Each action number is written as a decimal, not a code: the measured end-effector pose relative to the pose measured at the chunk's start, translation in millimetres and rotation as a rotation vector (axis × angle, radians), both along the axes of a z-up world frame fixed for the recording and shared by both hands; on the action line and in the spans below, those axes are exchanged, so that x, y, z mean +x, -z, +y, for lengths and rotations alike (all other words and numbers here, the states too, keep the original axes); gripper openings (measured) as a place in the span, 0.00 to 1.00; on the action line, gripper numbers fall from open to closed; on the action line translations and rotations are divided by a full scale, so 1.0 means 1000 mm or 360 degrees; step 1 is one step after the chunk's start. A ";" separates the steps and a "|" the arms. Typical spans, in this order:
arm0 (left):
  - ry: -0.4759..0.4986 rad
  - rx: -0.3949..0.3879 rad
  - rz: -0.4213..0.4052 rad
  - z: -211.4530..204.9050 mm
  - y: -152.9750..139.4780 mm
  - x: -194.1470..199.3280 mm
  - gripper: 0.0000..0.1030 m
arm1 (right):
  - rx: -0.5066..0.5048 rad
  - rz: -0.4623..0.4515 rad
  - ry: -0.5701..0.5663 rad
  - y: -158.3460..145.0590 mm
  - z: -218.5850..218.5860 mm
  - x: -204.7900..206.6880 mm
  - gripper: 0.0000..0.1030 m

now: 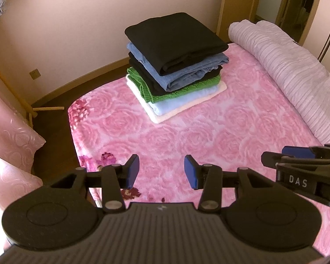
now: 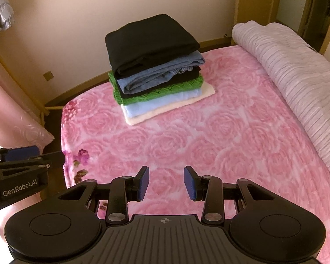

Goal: Fold clothes

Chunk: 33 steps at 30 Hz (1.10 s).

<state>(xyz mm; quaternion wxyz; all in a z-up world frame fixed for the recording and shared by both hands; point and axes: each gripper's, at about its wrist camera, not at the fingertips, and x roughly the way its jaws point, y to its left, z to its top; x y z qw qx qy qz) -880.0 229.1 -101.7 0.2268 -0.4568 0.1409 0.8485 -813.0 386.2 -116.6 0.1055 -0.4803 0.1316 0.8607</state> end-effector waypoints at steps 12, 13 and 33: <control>0.0027 -0.0024 -0.0034 0.022 0.013 -0.026 0.39 | -0.0011 -0.0027 0.0002 0.013 0.018 -0.027 0.38; 0.0029 -0.0027 -0.0032 0.024 0.014 -0.028 0.39 | -0.0015 -0.0031 0.0005 0.014 0.020 -0.029 0.38; 0.0025 -0.0045 0.0003 0.032 0.029 -0.075 0.39 | 0.0000 -0.0108 -0.0020 0.033 0.017 -0.077 0.38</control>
